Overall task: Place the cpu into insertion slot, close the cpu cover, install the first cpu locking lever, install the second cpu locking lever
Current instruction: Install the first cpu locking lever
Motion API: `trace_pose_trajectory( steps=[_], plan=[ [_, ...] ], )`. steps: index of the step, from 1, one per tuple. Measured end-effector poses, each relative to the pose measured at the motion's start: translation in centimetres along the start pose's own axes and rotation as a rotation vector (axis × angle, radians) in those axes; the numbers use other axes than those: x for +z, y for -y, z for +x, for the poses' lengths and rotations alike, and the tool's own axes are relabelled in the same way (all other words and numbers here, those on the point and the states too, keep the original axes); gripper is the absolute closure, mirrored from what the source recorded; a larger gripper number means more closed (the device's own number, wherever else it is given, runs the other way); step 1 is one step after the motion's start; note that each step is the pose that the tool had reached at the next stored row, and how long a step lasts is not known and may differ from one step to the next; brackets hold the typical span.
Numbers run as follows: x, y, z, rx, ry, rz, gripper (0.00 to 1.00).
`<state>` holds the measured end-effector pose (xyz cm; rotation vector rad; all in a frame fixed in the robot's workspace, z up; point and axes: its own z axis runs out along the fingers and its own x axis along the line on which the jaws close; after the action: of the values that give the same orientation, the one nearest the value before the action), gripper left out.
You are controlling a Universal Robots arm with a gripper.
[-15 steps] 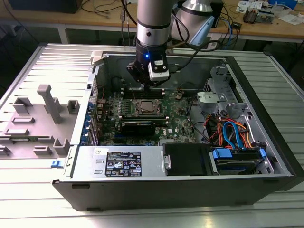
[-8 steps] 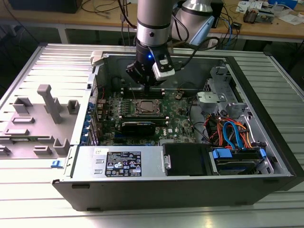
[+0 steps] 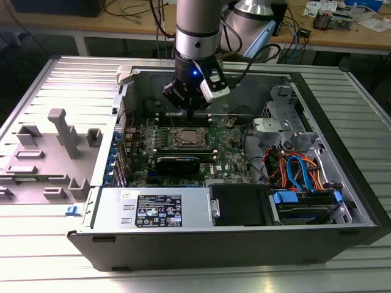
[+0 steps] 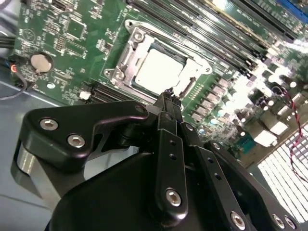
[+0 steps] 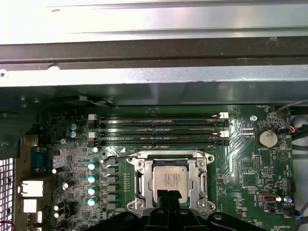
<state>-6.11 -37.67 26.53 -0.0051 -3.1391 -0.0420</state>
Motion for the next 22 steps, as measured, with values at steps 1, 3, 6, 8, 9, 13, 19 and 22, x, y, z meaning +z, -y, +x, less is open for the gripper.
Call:
trace_pose_trajectory(
  steps=[1,3,6,8,9,13,19,22],
  plan=[
    [0.00,0.00,0.00,-0.002,0.0162,-0.0001,0.89],
    [0.00,0.00,0.03,-0.005,0.0411,-0.0003,0.89],
    [0.00,0.01,0.47,-0.008,0.0456,-0.0006,0.89],
    [0.00,0.01,1.23,-0.008,0.0465,-0.0024,0.89],
    [0.00,0.01,1.71,-0.008,0.0473,-0.0030,0.89],
    [0.00,0.01,2.65,-0.008,0.0484,-0.0035,0.89],
    [0.00,0.01,3.04,-0.008,0.0490,-0.0035,0.89],
    [0.00,0.01,3.08,-0.008,0.0490,-0.0037,0.89]
  ],
)
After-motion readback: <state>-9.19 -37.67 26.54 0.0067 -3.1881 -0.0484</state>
